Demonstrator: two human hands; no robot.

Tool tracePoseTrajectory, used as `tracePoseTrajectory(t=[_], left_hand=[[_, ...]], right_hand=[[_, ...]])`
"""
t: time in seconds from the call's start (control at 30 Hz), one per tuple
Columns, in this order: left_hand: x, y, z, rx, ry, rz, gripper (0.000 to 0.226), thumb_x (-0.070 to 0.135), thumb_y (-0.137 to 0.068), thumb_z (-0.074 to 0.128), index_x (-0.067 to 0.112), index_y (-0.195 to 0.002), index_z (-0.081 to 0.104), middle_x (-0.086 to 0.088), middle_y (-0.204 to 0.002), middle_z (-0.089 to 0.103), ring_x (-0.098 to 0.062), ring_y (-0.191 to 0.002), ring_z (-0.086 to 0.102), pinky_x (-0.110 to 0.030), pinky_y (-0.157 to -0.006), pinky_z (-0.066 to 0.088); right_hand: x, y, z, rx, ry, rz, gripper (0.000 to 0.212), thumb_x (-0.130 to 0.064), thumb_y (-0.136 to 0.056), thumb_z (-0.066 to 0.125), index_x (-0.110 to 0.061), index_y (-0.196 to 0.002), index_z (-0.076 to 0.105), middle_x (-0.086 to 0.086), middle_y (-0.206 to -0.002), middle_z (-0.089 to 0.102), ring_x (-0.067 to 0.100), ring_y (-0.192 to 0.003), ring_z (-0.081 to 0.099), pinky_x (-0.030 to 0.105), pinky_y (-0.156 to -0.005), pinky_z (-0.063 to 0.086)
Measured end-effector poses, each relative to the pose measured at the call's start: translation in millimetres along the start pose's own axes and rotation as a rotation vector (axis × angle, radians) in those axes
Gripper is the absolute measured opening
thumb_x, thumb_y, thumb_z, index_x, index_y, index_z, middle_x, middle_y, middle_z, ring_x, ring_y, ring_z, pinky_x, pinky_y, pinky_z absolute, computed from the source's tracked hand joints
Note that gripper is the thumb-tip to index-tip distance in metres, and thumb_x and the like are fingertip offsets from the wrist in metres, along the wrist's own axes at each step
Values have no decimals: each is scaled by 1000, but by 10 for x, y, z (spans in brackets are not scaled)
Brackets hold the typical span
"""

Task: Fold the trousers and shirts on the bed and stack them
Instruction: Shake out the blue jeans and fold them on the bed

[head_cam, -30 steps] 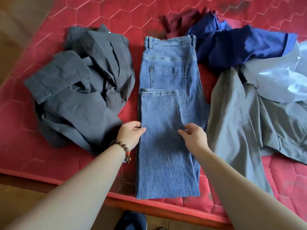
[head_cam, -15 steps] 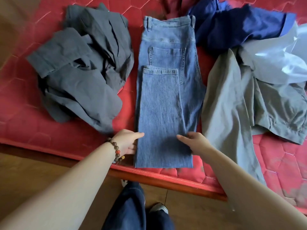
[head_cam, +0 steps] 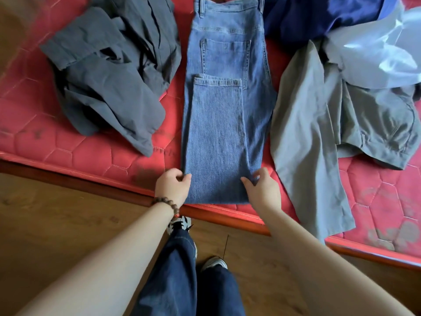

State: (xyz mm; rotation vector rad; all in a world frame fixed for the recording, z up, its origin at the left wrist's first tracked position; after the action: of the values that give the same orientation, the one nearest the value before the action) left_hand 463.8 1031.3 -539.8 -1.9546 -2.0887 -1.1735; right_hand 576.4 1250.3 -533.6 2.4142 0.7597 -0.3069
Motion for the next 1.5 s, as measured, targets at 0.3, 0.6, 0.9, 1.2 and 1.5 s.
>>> tracePoseTrajectory(t=[0.3, 0.6, 0.9, 1.2, 1.5], left_hand=[[281, 181, 648, -5, -532, 658, 55, 20, -96, 23, 6, -150, 25, -8, -158, 22, -22, -147, 16, -38, -121, 10], [260, -51, 441, 80, -640, 725, 60, 40, -88, 41, 8, -138, 49, -7, -144, 48, -22, -138, 37, -52, -116, 18], [982, -1200, 364, 109, -672, 753, 69, 39, -89, 24, 11, -151, 22, -4, -160, 17, -17, -149, 9, -49, -120, 3], [1126, -1684, 237, 63, -569, 837, 64, 44, -93, 30, 23, -153, 21, 5, -161, 14, -10, -148, 6, -49, -117, 10], [981, -1763, 39, -19, -708, 949, 57, 45, -97, 19, 33, -152, 13, 8, -161, 9, -11, -148, 6, -49, -119, 10]], right_hand=[[-440, 134, 652, -8, 422, -740, 56, -27, -98, 33, -13, -151, 25, 4, -159, 20, 20, -147, 15, 48, -118, 16], [-217, -121, 346, 246, 488, -667, 51, -28, -92, 40, -8, -138, 49, 10, -144, 46, 31, -138, 34, 55, -116, 14], [-1192, -1126, 419, 92, 442, -776, 59, -37, -97, 26, -14, -151, 25, 1, -158, 22, 16, -148, 13, 46, -120, 6], [-1333, -1640, 209, 109, 463, -814, 59, -49, -98, 27, -29, -153, 17, -9, -160, 12, 13, -148, 5, 48, -120, 2], [-367, -1750, -390, 19, 629, -666, 60, -55, -95, 18, -34, -149, 9, -8, -158, 7, 17, -148, 11, 49, -118, 0]])
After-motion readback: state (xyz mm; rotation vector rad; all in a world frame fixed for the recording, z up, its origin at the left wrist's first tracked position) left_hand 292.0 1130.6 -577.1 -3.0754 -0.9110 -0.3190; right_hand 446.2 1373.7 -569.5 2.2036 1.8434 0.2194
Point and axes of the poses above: each hand's wrist, its own y-axis away from the middle knuckle, its own z-axis out of the palm, x = y × z, the point moved 5 cm from there along -y, towards the middle knuckle
